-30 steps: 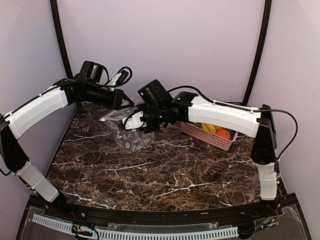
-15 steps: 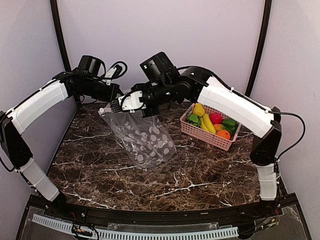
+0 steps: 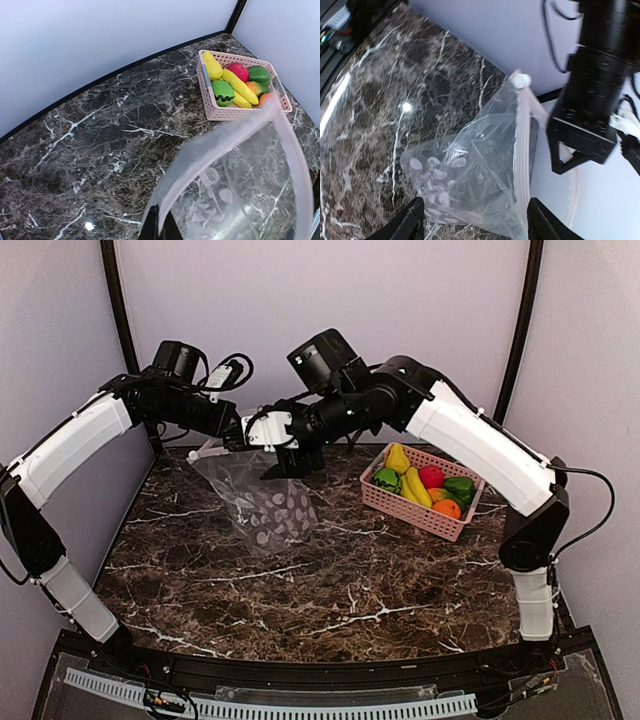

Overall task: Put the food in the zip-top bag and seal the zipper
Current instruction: Open the zipper food storage bag, then pick up the fake fruit from the bin, then place the fake fruit in the zipper food storage bag.

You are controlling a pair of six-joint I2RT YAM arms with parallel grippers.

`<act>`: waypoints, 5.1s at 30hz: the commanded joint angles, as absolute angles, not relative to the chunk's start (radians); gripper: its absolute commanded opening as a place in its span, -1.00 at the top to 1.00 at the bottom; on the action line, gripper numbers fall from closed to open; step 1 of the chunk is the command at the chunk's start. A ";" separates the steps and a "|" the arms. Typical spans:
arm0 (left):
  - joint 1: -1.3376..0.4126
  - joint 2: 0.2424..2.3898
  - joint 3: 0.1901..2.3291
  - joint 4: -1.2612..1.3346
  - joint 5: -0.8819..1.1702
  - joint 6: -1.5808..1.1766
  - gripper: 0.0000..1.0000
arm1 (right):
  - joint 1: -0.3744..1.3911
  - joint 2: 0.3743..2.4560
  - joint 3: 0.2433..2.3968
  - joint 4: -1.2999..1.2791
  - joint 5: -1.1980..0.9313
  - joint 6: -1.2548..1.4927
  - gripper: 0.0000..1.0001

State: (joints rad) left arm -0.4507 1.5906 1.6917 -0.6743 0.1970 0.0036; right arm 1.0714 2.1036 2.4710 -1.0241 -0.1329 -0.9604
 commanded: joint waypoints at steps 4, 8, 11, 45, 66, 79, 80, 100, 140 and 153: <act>-0.448 1.470 1.782 -0.699 -0.017 0.143 0.98 | 0.951 1.981 2.496 -1.006 -0.254 -0.758 -0.48; -0.448 1.441 1.631 -0.620 0.111 0.100 0.98 | 0.774 1.912 2.284 -1.017 -0.387 -0.679 -0.50; -0.448 1.443 1.419 -0.506 0.207 0.015 0.98 | 0.617 1.867 2.080 -0.924 -0.506 -0.587 -0.51; -0.448 1.520 1.226 -0.086 0.483 -0.419 0.98 | 0.324 2.246 1.984 -0.815 -0.395 -0.183 -0.50; -0.451 1.510 1.218 -0.075 0.475 -0.444 0.98 | 0.338 2.287 2.042 -0.840 -0.332 -0.155 -0.06; -0.461 1.523 1.213 -0.030 0.454 -0.478 0.98 | 0.340 1.922 1.888 -0.775 -0.463 -0.220 0.13; -0.463 1.525 1.213 -0.026 0.455 -0.483 0.98 | 0.344 1.900 1.882 -0.766 -0.521 -0.228 0.13; -0.492 1.560 1.281 0.023 0.472 -0.546 0.98 | 0.654 1.999 2.214 -0.699 -0.874 -0.174 0.12; -0.495 1.551 1.320 -0.028 0.504 -0.563 0.98 | 0.797 1.968 2.128 -0.847 -0.548 -0.637 -0.52; -0.495 1.585 1.350 -0.052 0.540 -0.561 0.98 | 0.916 2.034 2.154 -0.884 -0.295 -0.871 -0.43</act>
State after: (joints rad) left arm -0.4923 1.5860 1.3106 -0.0265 0.5140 -0.5762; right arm 0.8860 1.9842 2.1345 -0.8806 -0.4171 -0.7937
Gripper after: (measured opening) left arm 0.011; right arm 0.714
